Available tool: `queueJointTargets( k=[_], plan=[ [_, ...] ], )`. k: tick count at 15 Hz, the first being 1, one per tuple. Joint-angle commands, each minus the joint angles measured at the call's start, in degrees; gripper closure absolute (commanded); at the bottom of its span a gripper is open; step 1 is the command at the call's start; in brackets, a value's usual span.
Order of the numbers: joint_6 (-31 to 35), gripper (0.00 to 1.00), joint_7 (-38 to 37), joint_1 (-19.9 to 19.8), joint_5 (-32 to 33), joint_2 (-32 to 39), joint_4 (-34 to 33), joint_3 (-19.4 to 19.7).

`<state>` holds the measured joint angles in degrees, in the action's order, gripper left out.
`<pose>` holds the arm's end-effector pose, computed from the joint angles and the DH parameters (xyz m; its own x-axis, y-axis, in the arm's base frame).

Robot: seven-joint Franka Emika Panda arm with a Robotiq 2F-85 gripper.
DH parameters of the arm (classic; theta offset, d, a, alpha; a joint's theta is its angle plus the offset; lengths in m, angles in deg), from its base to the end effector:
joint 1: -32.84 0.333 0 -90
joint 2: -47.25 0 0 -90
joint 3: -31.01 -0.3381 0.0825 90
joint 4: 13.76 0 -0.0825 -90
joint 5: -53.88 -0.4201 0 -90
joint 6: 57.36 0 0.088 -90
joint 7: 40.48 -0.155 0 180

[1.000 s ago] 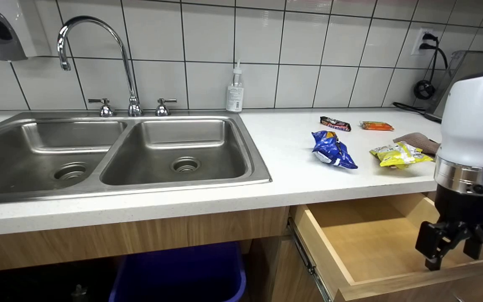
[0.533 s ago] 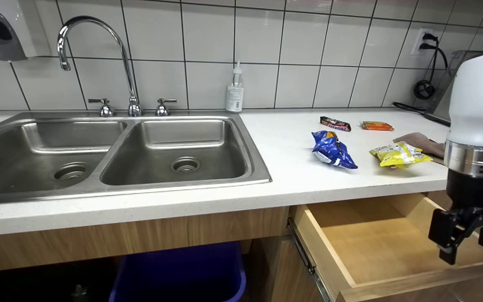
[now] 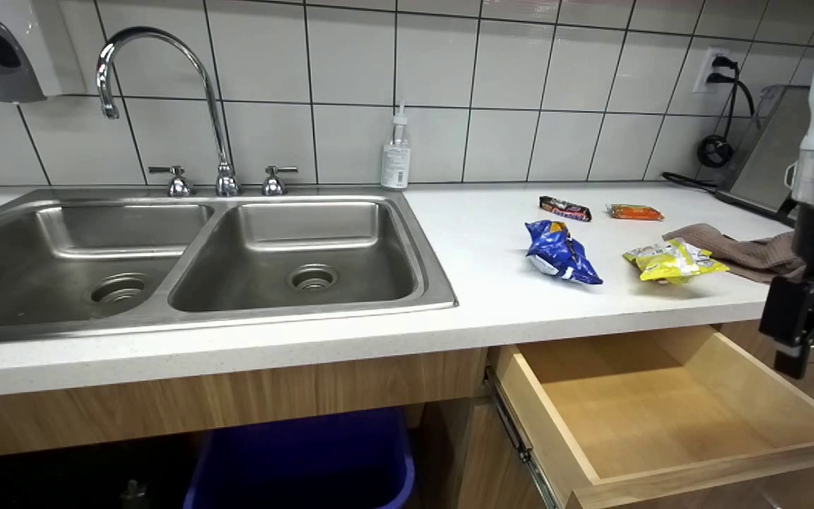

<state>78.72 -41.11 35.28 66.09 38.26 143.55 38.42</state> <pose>0.3714 -0.0383 0.1954 0.9740 0.0634 -0.2177 0.0855 -0.9919 0.0935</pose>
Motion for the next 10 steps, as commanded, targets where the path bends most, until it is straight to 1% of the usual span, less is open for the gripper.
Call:
queueJointTargets(
  k=[1,5,10],
  plan=[
    [-5.58,0.0,4.59,-2.44,-2.01,-2.69,-3.7,-1.26],
    [-7.92,0.0,6.97,-3.02,-3.47,-0.87,-8.9,-1.07],
    [-8.49,0.0,7.76,-3.11,-5.13,2.92,-15.12,-1.14]
  ],
)
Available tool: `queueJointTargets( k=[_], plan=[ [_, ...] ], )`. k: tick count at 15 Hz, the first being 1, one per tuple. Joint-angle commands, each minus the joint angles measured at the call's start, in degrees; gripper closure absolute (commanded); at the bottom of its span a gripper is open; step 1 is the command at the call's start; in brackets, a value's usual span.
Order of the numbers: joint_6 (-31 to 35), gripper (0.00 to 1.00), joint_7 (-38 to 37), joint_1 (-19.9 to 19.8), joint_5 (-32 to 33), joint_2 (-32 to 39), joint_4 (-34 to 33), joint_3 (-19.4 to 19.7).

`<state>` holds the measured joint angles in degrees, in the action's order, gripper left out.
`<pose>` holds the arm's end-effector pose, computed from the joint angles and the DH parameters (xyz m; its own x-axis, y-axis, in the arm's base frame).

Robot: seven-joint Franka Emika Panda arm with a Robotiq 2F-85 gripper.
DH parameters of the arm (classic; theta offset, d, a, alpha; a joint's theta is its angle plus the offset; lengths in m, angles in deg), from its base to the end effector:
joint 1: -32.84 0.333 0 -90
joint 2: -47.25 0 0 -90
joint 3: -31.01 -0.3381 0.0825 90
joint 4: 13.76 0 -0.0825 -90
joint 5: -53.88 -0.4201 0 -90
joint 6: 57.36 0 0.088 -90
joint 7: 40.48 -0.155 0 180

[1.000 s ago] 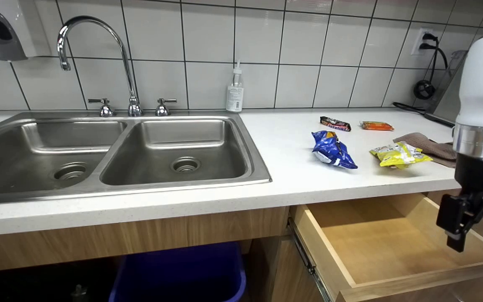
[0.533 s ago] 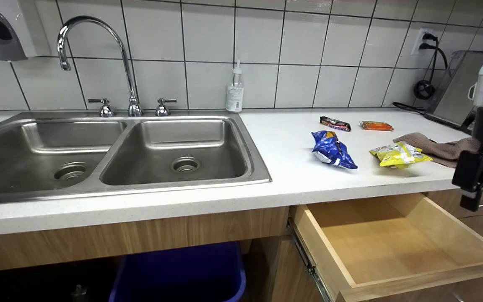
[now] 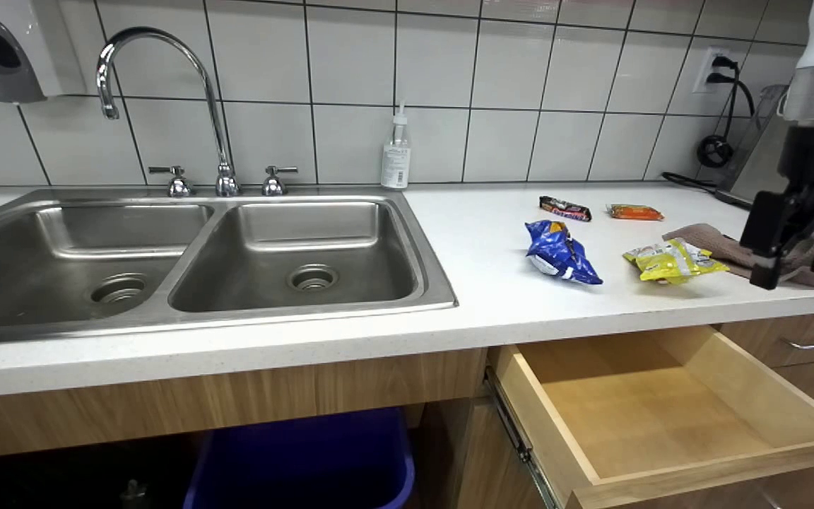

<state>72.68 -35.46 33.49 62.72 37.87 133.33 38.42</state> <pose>0.4331 -0.0586 0.2591 0.9867 0.0741 -0.1445 0.0849 -0.9939 0.0701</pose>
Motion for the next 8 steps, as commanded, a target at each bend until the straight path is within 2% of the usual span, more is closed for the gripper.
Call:
queueJointTargets(
  k=[1,8],
  plan=[
    [-2.43,0.0,2.22,-1.29,-2.13,4.25,-6.03,-1.17],
    [-2.3,0.0,1.41,-1.47,-4.07,11.98,-14.42,-1.5]
  ],
)
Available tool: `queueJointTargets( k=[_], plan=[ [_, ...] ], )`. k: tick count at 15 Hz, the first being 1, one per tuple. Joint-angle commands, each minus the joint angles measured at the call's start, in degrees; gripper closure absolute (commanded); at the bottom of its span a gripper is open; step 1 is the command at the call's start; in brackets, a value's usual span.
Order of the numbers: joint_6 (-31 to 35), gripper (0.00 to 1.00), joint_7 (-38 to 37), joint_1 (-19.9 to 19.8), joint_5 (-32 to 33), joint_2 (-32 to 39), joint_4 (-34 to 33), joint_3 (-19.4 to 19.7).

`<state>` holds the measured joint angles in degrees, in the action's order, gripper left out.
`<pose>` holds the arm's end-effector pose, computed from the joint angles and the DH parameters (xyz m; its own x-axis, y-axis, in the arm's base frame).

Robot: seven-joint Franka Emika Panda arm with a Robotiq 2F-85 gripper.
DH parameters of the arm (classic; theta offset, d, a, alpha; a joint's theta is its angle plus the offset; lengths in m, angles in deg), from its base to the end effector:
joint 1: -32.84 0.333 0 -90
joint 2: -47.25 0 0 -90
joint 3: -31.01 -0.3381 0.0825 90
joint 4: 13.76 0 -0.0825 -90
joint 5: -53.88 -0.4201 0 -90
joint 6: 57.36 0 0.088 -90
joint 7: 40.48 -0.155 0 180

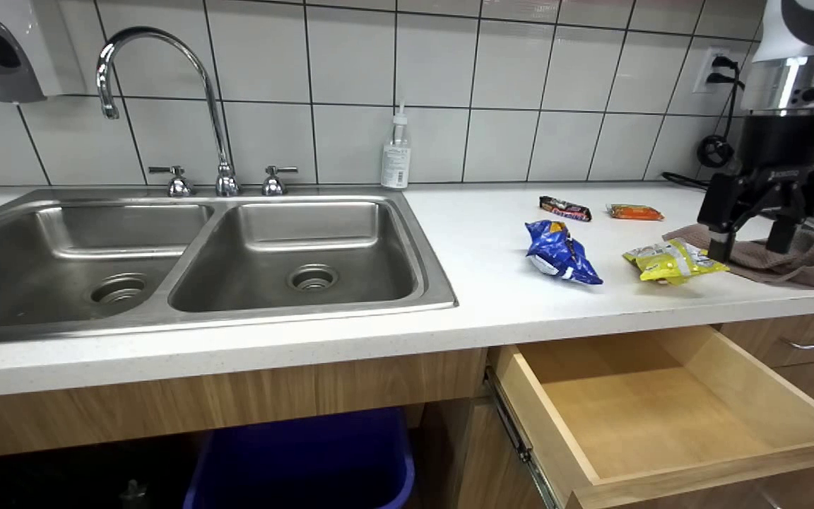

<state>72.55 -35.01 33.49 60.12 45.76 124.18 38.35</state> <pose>0.4888 -0.0639 0.2616 0.9912 0.0495 -0.1228 0.0572 -0.9965 0.0601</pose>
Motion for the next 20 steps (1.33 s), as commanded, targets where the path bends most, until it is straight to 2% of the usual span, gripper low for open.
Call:
queueJointTargets(
  k=[1,7,12,20],
  plan=[
    [-2.28,0.0,0.63,-1.49,-1.6,5.48,-6.82,-1.49],
    [-2.54,0.0,-1.03,-1.81,-2.0,13.38,-15.46,-1.55],
    [-3.12,0.0,-2.34,-2.6,-5.59,19.15,-22.24,-1.64],
    [-3.75,0.0,-4.56,-3.98,-9.06,24.0,-27.93,-1.51]
  ],
)
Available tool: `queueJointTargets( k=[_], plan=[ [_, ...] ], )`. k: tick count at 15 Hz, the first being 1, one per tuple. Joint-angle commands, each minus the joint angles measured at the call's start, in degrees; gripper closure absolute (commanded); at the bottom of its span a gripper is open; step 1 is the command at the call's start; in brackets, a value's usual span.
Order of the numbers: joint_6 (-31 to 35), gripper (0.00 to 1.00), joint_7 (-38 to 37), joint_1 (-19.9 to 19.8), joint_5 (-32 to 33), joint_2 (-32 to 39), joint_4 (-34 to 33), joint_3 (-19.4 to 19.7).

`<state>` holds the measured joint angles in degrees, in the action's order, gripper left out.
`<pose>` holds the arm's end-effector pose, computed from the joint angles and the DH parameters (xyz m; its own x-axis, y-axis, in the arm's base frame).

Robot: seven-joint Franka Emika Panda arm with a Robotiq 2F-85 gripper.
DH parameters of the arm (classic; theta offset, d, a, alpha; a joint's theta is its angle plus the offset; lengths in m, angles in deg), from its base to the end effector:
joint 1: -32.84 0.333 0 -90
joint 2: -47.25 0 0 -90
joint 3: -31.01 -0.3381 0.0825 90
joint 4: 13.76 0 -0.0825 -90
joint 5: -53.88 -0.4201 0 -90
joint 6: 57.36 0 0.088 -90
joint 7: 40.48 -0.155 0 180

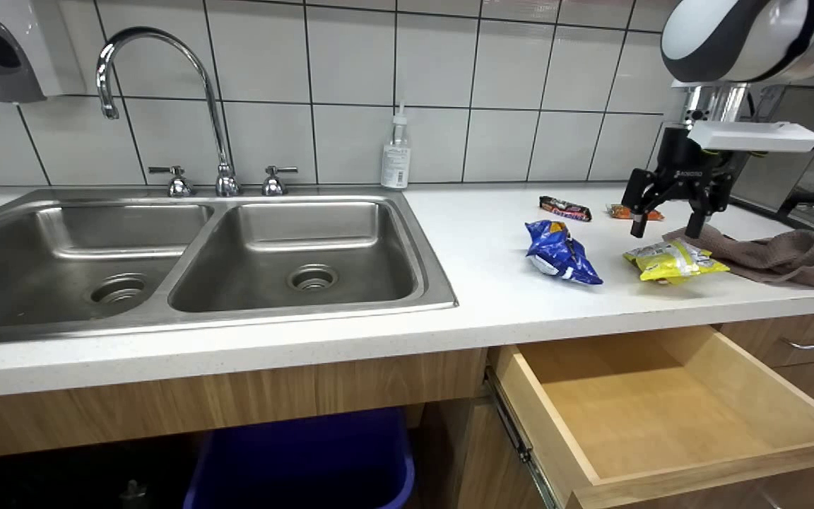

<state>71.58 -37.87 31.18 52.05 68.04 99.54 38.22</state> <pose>0.6231 -0.0948 0.2262 0.9884 -0.1242 -0.0873 -0.1231 -0.9922 0.0176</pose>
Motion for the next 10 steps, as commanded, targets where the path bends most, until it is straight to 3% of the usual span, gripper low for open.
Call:
queueJointTargets(
  k=[1,10],
  plan=[
    [-2.75,0.0,-1.96,-1.75,-1.12,2.1,-3.6,-1.37],
    [-2.39,0.0,-3.21,-2.41,-4.21,4.55,-5.57,-1.83]
  ],
)
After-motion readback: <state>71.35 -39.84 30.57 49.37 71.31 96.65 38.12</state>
